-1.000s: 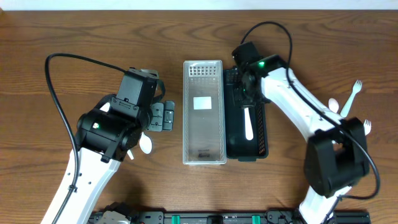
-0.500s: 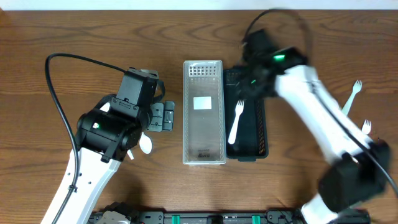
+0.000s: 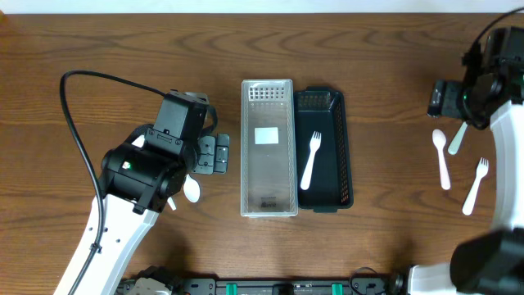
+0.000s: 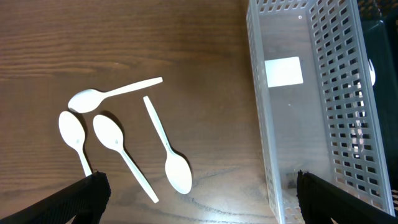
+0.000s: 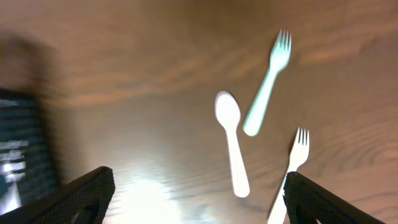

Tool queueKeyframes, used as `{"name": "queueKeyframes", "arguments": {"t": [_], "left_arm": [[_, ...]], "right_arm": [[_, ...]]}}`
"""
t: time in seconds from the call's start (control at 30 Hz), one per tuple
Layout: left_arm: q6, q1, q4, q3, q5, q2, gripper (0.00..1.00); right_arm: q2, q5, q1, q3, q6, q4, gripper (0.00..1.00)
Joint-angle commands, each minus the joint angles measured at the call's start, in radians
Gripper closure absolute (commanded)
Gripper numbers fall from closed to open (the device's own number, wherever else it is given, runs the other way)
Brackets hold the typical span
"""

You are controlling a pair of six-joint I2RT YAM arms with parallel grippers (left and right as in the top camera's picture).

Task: Pack container
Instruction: 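Move right gripper to a white spoon on the right and grasp it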

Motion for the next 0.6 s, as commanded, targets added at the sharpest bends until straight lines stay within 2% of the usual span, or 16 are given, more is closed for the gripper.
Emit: {"name": "queueKeyframes", "arguments": {"t": [0.0, 0.2, 0.57], "left_arm": [[-0.009, 0.002, -0.012, 0.001, -0.012, 0.005, 0.02], [-0.009, 0.002, -0.014, 0.001, -0.012, 0.005, 0.02], [-0.009, 0.002, -0.015, 0.001, -0.012, 0.005, 0.02]], "right_arm": [[0.081, -0.036, -0.043, -0.034, -0.092, 0.018, 0.11], [0.22, -0.036, -0.058, -0.034, -0.159, 0.067, 0.11], [0.406, -0.036, -0.078, -0.034, -0.214, 0.146, 0.17]]}}
